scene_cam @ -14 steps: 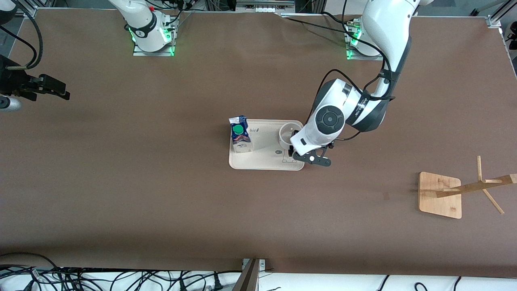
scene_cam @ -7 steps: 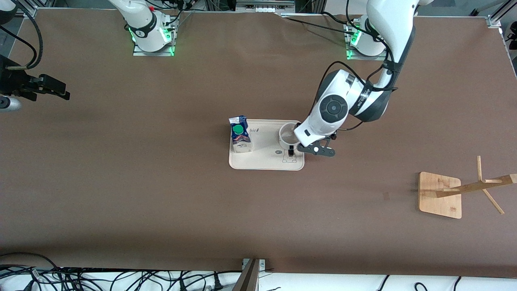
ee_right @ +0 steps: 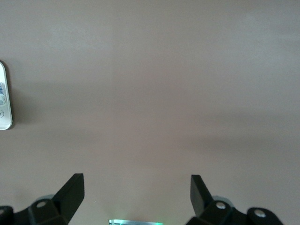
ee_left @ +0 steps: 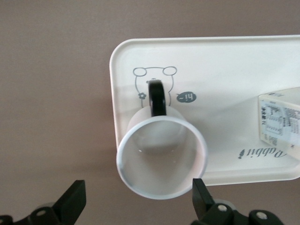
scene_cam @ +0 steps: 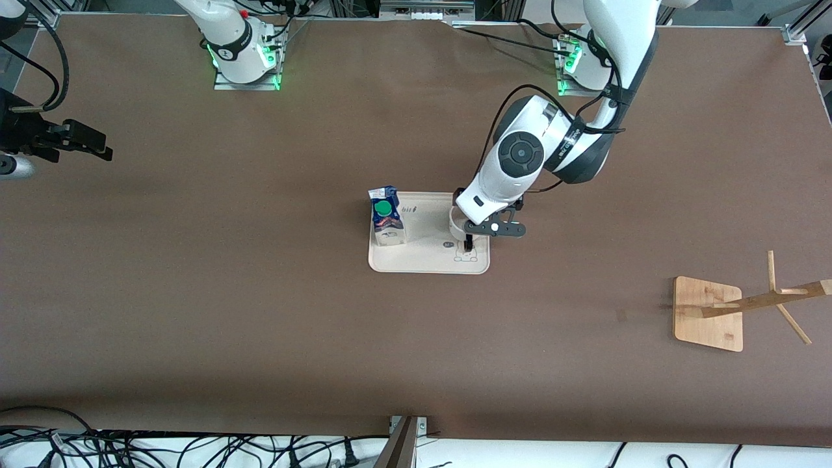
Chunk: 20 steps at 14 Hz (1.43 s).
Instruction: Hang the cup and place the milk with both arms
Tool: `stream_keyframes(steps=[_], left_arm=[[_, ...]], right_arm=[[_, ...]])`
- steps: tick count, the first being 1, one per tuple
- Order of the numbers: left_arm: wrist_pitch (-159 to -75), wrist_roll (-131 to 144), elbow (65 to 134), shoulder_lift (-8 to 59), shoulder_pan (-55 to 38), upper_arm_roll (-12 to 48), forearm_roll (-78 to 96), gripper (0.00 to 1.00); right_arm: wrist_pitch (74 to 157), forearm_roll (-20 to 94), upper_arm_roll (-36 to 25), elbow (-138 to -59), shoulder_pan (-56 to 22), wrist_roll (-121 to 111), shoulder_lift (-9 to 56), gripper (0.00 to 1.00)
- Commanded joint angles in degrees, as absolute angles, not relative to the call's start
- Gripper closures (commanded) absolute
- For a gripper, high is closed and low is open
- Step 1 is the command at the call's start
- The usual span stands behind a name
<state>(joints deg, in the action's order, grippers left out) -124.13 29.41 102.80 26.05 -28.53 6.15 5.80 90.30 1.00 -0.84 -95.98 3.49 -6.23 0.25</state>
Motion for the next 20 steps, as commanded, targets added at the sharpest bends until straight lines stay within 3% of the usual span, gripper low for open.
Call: stream_keyframes(steps=[1,20], left_arm=[[-127.52,32.33,103.27,26.63,-29.96,6.77,7.12,0.00],[-128.67,36.39,96.50,34.80,-34.80,6.86,5.98,0.00]], right_arm=[[89.03,1.05,-1.05,-94.75,3.25,-5.98,0.62,0.00],[88.95,1.05,-1.05,-94.75,3.25,-5.89,0.62,0.00]])
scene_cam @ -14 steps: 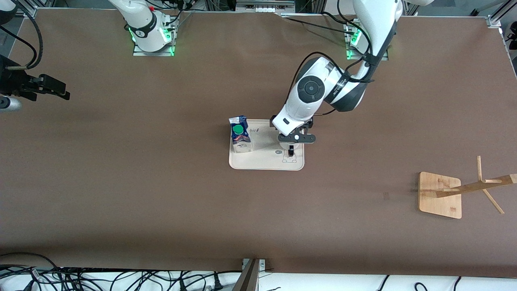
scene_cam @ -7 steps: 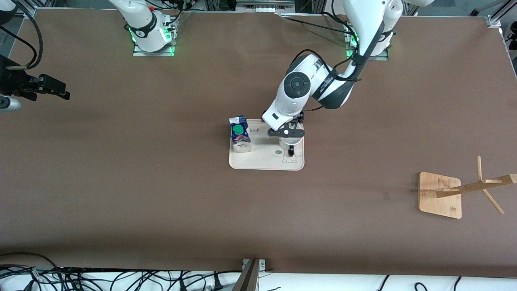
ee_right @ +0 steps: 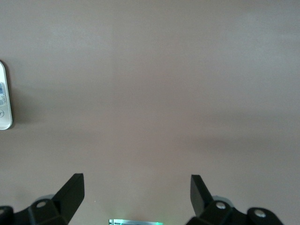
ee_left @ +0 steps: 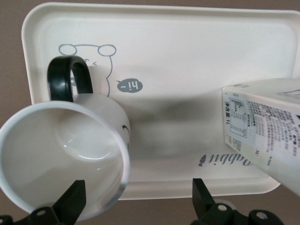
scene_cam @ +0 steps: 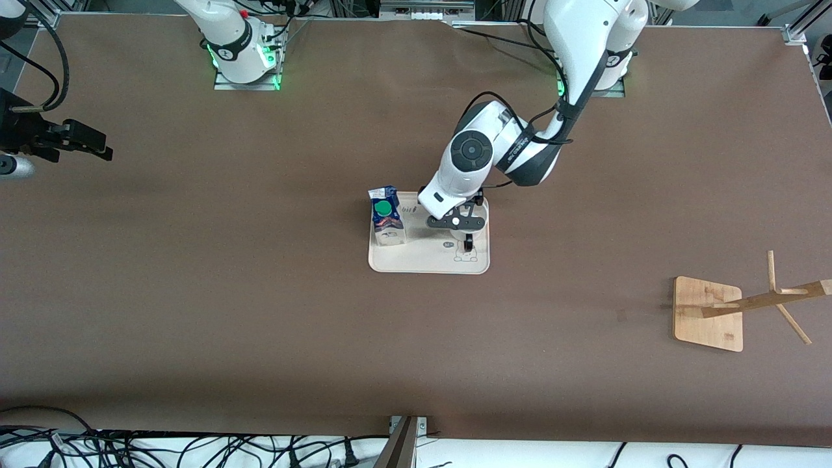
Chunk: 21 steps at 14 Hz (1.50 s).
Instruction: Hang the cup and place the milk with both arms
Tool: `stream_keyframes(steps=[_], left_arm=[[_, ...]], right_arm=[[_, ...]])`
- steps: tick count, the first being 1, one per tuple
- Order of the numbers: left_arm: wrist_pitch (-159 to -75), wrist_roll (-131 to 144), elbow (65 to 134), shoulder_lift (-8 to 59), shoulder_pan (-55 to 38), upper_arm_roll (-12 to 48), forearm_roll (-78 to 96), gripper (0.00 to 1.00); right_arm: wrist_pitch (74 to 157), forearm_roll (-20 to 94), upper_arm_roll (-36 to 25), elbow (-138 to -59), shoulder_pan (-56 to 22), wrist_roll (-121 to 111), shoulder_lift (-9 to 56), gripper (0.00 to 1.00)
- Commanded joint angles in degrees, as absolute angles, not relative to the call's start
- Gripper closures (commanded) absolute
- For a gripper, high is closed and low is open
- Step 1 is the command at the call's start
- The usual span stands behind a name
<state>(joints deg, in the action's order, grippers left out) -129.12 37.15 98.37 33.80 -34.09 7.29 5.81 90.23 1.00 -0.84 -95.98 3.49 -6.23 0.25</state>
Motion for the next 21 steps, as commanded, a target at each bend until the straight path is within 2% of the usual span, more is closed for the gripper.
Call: stream_keyframes(steps=[1,17,18,19,20,21], left_arm=[[-128.67,36.30,96.50,35.33,-34.80,6.86,5.72,0.00],[-128.67,34.80,94.04,37.70,-34.80,6.24,2.55,0.01],[-128.67,34.80,94.04,37.71,-34.72,6.24,1.77,0.05],[-128.67,34.80,94.04,37.71,-34.80,6.24,1.06,0.17],[-128.67,34.80,94.04,37.62,-34.72,6.33,0.62,0.49],[-128.67,34.98,94.04,37.53,-34.72,6.33,0.70,0.86]], right_arm=[[88.95,1.05,-1.05,-94.75,3.25,-5.89,0.62,0.00],[89.03,1.05,-1.05,-94.75,3.25,-5.89,0.62,0.00],[88.95,1.05,-1.05,-94.75,3.25,-5.89,0.62,0.00],[88.95,1.05,-1.05,-94.75,3.25,-5.89,0.62,0.00],[89.03,1.05,-1.05,-94.75,3.25,-5.89,0.62,0.00],[88.95,1.05,-1.05,-94.75,3.25,-5.89,0.62,0.00]])
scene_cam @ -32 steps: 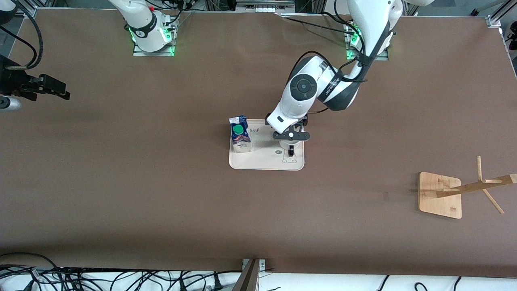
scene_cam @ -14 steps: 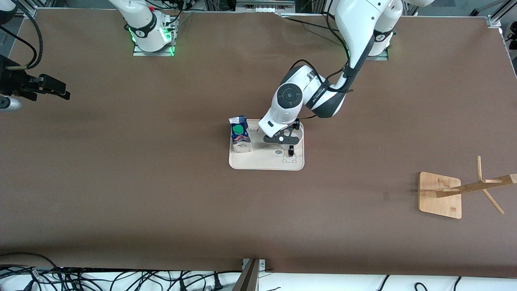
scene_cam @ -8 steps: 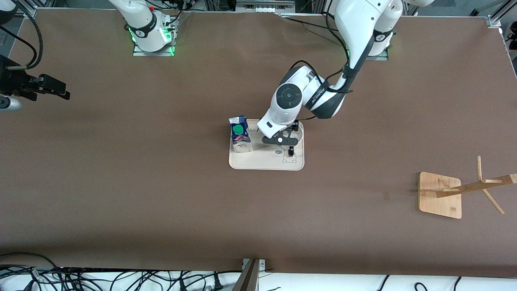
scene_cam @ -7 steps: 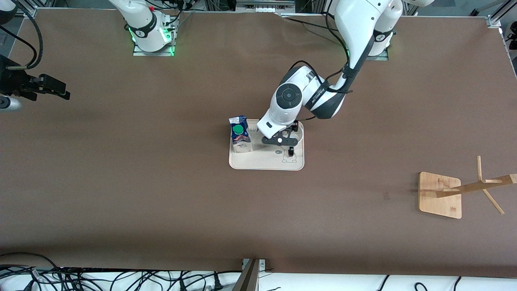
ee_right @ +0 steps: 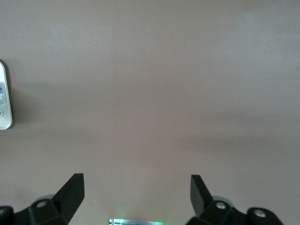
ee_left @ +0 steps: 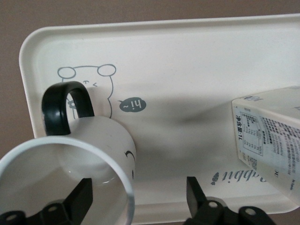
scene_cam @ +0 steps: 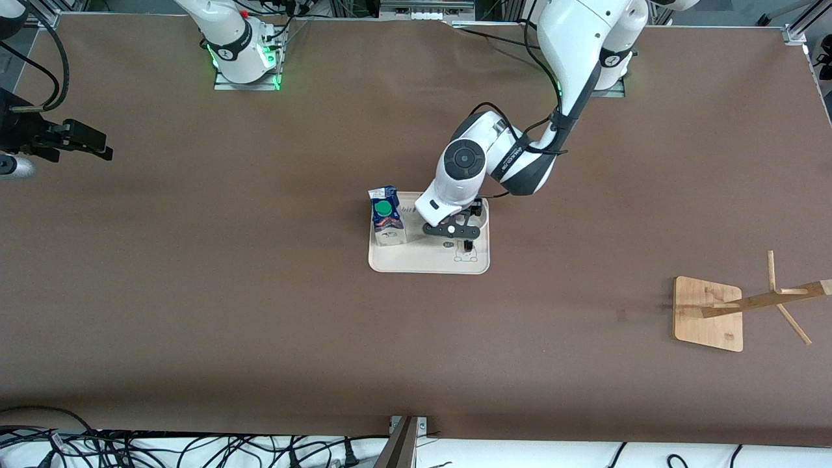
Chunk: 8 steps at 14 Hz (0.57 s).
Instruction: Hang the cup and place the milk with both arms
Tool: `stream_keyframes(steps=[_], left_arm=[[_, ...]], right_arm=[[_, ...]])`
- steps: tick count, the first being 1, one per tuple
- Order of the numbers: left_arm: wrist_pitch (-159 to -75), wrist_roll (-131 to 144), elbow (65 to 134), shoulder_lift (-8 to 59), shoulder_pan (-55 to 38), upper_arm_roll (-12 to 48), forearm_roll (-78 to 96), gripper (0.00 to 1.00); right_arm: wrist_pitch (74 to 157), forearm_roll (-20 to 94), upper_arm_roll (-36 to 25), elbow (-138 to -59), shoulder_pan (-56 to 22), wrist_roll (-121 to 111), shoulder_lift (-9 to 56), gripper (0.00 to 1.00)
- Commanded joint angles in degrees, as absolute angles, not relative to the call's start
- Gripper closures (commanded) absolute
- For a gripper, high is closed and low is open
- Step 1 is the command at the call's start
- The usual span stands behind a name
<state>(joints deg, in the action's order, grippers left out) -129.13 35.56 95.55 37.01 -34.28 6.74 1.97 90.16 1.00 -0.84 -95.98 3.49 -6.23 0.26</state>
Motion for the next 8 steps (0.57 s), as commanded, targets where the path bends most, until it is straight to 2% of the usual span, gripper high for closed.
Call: stream_keyframes(steps=[1,8], left_arm=[[-128.67,35.76,94.04,37.44,-34.72,6.33,0.79,1.00],[-128.50,35.16,93.96,37.27,-34.28,5.89,0.79,1.00]], right_arm=[[88.95,1.05,-1.05,-94.75,3.25,-5.89,0.62,0.00],[89.03,1.05,-1.05,-94.75,3.25,-5.89,0.62,0.00]])
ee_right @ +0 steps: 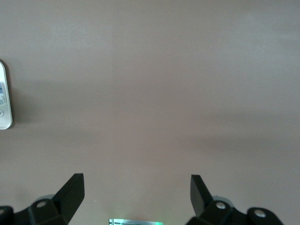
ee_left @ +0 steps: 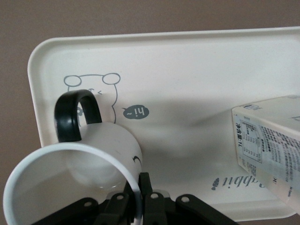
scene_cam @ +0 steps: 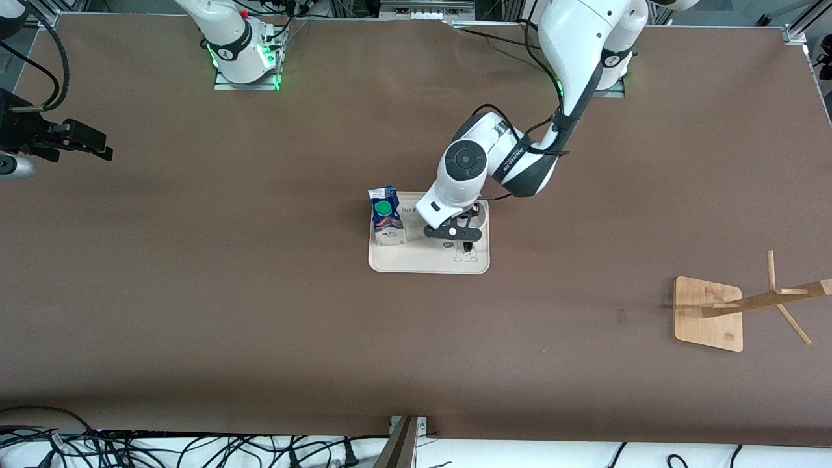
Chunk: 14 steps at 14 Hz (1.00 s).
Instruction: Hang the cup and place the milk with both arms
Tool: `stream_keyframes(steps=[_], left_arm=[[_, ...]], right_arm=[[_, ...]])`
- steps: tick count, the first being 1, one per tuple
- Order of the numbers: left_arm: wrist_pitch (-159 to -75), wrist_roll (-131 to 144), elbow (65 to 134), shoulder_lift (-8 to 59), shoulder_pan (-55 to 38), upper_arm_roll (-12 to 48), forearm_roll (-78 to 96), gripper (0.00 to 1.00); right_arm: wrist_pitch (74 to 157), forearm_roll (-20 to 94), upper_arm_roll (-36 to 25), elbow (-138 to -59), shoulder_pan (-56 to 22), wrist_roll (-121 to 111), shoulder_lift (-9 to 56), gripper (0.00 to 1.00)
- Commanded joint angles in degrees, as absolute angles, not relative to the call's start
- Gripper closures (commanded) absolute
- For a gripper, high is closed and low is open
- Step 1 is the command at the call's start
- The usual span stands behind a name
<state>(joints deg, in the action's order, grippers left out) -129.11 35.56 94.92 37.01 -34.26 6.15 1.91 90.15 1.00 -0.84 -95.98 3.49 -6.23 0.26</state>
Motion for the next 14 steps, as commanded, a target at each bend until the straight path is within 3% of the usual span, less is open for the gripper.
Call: stream_keyframes(steps=[1,7,14], left_arm=[[-128.50,35.16,94.04,37.27,-34.28,5.71,0.70,1.00],[-126.14,35.33,92.03,32.88,-34.01,4.14,0.70,1.00],[-107.25,29.31,91.14,17.34,-28.23,2.02,-3.92,1.00]], right_arm=[[88.95,1.05,-1.05,-94.75,3.25,-5.89,0.62,0.00],[89.03,1.05,-1.05,-94.75,3.25,-5.89,0.62,0.00],[88.95,1.14,-0.53,-94.75,2.90,-5.98,0.53,0.00]])
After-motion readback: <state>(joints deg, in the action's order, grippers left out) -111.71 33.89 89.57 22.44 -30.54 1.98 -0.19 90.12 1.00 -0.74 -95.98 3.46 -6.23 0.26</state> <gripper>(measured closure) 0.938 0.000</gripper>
